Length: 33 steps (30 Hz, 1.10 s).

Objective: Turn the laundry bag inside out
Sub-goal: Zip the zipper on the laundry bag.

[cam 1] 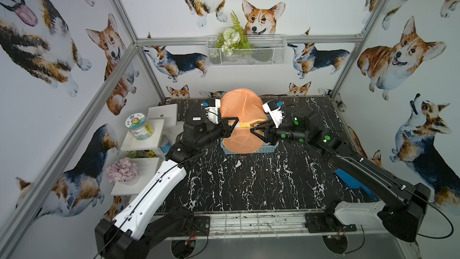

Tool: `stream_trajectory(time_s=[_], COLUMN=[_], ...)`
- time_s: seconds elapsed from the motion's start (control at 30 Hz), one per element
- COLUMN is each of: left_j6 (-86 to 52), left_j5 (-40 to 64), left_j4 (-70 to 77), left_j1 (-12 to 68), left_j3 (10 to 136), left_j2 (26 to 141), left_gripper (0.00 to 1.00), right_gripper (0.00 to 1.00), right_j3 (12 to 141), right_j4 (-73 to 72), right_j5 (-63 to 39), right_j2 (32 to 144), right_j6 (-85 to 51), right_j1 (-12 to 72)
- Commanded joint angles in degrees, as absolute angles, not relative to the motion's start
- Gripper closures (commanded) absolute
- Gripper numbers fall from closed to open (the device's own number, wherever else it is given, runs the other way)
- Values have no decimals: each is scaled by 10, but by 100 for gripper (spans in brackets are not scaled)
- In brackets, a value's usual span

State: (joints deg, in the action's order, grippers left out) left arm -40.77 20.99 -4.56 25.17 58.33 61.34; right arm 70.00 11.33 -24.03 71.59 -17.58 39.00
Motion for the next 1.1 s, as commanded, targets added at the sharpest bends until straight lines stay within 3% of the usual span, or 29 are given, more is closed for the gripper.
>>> stream_trajectory(time_s=[0.0,0.73,1.07], left_j6=[-410,-431,-437], left_j5=[201,229,236], left_j4=[-39,-7,2], left_j1=[251,251,251], left_j3=[588,580,573], left_j2=[609,604,603], left_gripper=[100,100,100], right_gripper=[60,61,69], right_j3=[706,704,723], right_j4=[111,83,69], right_j5=[-245,-260,-252], right_j2=[726,754,774], right_j6=[-190,-227,-236], right_j1=[392,392,391])
